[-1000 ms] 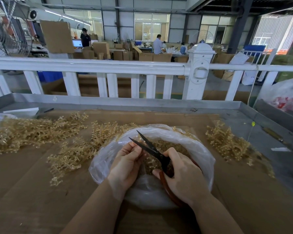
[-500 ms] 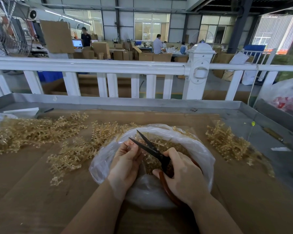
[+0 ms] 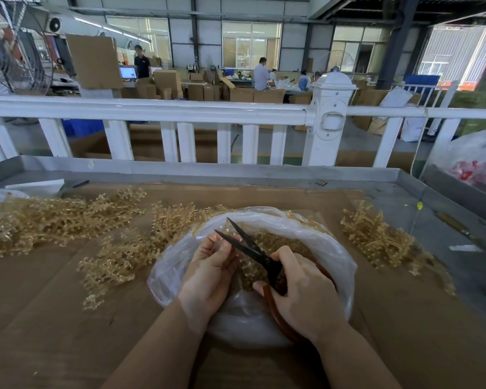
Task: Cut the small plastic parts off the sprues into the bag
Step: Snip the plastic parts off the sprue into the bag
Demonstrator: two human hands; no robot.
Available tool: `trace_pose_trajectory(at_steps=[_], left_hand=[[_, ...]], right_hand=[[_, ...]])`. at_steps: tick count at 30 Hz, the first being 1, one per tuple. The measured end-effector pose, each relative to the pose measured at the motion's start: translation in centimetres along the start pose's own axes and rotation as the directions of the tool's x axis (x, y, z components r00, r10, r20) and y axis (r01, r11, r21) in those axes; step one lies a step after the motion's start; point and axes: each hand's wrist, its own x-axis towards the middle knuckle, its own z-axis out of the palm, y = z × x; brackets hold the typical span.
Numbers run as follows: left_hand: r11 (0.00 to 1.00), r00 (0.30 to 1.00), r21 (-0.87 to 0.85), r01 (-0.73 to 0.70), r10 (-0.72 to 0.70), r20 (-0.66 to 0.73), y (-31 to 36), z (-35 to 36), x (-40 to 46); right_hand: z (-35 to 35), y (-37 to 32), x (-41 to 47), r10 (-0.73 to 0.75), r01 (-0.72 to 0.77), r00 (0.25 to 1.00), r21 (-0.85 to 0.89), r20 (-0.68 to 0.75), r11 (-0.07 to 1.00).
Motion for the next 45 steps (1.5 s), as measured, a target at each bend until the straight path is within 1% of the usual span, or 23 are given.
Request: trace_pose_trajectory(at_steps=[7, 14, 19, 23, 30, 36, 45], left_hand=[[1.000, 1.000, 0.006, 0.014, -0.014, -0.009, 0.0, -0.1, 0.0], [0.999, 0.998, 0.005, 0.050, -0.050, 0.034, -0.1, -0.4, 0.2], [0.998, 0.998, 0.049, 0.048, -0.050, 0.042, -0.1, -0.4, 0.2], [0.999, 0.998, 0.035, 0.041, -0.043, 0.047, 0.0, -0.4, 0.1], [0.999, 0.997, 0.038, 0.031, -0.033, 0.063, -0.1, -0.2, 0.1], [0.998, 0.995, 0.035, 0.054, -0.057, 0.079, 0.2, 0.0, -0.2], [0.998, 0.998, 0.039, 0.053, -0.054, 0.017, 0.3, 0.6, -0.4]], right_hand=[[0.0, 0.2, 0.0, -0.008, 0.008, 1.000, -0.006, 0.015, 1.000], [-0.1, 0.4, 0.0, -0.017, 0.017, 0.999, 0.002, 0.027, 1.000], [-0.2, 0.4, 0.0, -0.037, 0.037, 0.999, 0.006, 0.034, 0.999], [-0.2, 0.4, 0.1, -0.051, 0.050, 0.998, 0.019, 0.027, 0.999], [0.0, 0.2, 0.2, -0.059, 0.060, 0.998, 0.046, -0.027, 0.997], [0.0, 0.1, 0.3, -0.060, 0.061, 0.998, 0.030, -0.018, 0.998], [-0.2, 0.1, 0.4, -0.070, 0.070, 0.998, 0.008, -0.011, 0.998]])
